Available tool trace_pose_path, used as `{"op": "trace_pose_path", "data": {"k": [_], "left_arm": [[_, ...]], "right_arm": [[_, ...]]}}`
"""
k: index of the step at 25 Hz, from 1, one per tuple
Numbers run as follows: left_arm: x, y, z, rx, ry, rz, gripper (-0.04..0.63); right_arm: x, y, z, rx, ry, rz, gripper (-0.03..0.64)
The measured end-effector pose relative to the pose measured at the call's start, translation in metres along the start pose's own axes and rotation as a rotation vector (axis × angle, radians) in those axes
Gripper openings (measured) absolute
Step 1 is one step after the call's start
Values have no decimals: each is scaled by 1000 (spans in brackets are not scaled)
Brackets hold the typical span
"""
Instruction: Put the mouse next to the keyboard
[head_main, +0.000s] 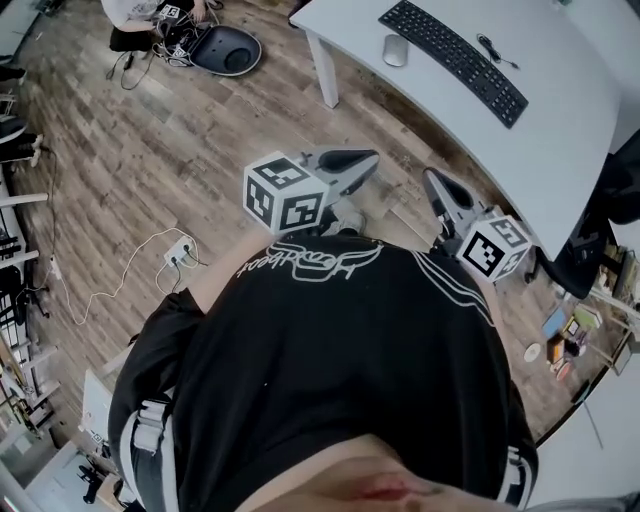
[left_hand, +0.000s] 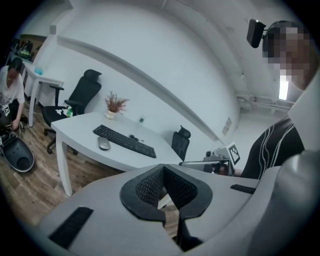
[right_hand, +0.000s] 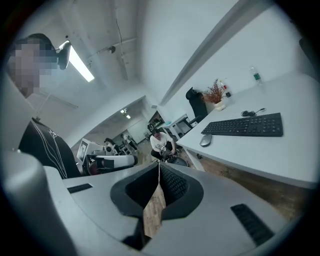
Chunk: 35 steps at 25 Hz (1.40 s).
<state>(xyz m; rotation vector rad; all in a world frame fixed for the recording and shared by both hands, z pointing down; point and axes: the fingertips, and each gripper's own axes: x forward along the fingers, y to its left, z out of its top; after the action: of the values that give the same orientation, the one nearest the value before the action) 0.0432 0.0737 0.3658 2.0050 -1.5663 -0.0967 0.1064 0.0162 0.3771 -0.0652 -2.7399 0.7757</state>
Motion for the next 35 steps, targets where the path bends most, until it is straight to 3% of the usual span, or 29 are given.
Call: {"op": "trace_pose_path", "data": {"k": [6, 14, 28, 35], "left_arm": [[-9, 57, 27, -9, -14, 32, 6], [8, 106, 42, -42, 11, 65, 6], [115, 232, 118, -65, 112, 78, 6], [152, 268, 143, -45, 190, 67, 6]], "right_arm": [[56, -1, 24, -49, 29, 22, 9], [103, -36, 42, -18, 40, 34, 11], [197, -162, 114, 75, 76, 52, 11], [219, -201, 143, 97, 75, 51, 11]]}}
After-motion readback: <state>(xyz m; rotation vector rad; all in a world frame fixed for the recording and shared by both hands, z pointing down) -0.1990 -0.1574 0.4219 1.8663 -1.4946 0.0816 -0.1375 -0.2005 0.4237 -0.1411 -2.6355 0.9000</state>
